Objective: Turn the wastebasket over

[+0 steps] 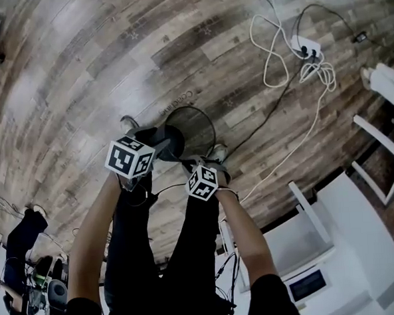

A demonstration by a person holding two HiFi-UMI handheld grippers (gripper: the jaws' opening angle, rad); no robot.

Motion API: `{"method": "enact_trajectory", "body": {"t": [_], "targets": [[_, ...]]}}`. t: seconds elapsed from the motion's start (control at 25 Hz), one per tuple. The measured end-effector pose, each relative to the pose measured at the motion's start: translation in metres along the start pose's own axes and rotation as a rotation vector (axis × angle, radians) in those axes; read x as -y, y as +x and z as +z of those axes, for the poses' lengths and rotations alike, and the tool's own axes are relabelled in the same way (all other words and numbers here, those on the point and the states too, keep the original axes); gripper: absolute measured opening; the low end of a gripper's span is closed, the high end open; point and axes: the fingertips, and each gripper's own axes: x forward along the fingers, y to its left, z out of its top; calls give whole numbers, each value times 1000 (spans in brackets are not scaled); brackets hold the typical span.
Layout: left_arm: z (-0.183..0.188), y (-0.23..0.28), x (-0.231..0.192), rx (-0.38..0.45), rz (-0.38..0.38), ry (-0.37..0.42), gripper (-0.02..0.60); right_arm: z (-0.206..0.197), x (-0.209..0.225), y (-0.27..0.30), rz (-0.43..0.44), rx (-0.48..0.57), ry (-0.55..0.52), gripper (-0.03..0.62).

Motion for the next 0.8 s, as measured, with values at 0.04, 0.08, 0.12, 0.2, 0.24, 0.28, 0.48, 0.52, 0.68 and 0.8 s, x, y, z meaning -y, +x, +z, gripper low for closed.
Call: {"method": "enact_trajectory", "body": {"t": [0.04,0.08,0.12,0.2,0.24,0.28,0.48,0.52,0.68,0.8], "targets": [[-6,7,-5,-34,-1,-23,238,0,-2,-3,-1,-8,-32,46],[-11,14,-10,-63,2,-41,239,0,-4,-6,-5,-17,-65,46],[-15,19,-15,-89,9,-54,241,0,-5,-8,-11,-27,-98,46],[-24,30,-27,-139,39,-67,241,-2,-5,-12,-24,-52,-159,46],[-29,35,-35,-164,62,-73,242,-2,-6,-14,-25,-63,-180,46],[-35,39,-44,-189,88,-78,244,-1,-7,-16,-22,-70,-195,46],[-61,51,-70,-266,129,-149,249,4,-12,-26,-24,-98,-303,46],[-65,52,-71,-272,117,-160,249,4,-13,-28,-25,-107,-333,46],[-80,61,-62,-294,51,-213,247,2,-19,-35,-25,-145,-462,46],[-91,61,-68,-307,74,-253,166,1,-21,-39,-22,-170,-529,46]]}}
